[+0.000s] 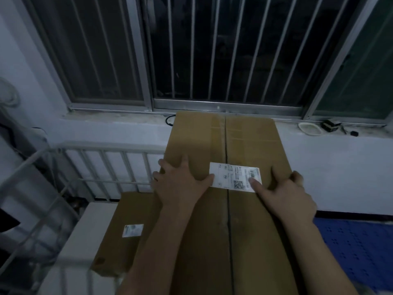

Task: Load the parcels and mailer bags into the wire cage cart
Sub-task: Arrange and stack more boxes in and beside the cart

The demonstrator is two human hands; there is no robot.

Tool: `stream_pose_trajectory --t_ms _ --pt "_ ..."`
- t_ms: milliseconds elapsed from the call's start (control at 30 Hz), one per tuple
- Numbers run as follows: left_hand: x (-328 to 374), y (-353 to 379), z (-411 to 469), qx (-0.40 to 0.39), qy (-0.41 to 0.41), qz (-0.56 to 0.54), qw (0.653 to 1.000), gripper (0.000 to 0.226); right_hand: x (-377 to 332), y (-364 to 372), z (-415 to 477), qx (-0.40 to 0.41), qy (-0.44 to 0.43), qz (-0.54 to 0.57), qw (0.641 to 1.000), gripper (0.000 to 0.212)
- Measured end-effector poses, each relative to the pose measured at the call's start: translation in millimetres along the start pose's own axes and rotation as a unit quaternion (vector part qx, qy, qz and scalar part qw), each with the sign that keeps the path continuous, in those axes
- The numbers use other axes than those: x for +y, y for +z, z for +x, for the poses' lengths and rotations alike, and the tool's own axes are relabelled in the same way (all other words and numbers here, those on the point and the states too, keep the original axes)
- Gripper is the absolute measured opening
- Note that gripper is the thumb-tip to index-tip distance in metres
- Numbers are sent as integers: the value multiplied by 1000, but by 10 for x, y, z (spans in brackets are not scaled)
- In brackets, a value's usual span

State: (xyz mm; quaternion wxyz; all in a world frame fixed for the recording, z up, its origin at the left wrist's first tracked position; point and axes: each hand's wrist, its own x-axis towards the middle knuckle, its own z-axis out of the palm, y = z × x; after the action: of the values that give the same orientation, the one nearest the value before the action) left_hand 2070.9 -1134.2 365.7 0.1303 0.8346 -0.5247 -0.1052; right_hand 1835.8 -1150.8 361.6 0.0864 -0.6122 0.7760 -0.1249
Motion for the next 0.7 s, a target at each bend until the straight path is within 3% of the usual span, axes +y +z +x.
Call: stream_pose_trajectory --t_ms 267,700 --pt "-791 -335 99 4 -14 18 1000 111 -758 151 -440 12 -10 -9 1000 88" --pt "-1238 -427 283 6 -61 51 997 108 -1258 474 -452 -42 -15 14 999 87"
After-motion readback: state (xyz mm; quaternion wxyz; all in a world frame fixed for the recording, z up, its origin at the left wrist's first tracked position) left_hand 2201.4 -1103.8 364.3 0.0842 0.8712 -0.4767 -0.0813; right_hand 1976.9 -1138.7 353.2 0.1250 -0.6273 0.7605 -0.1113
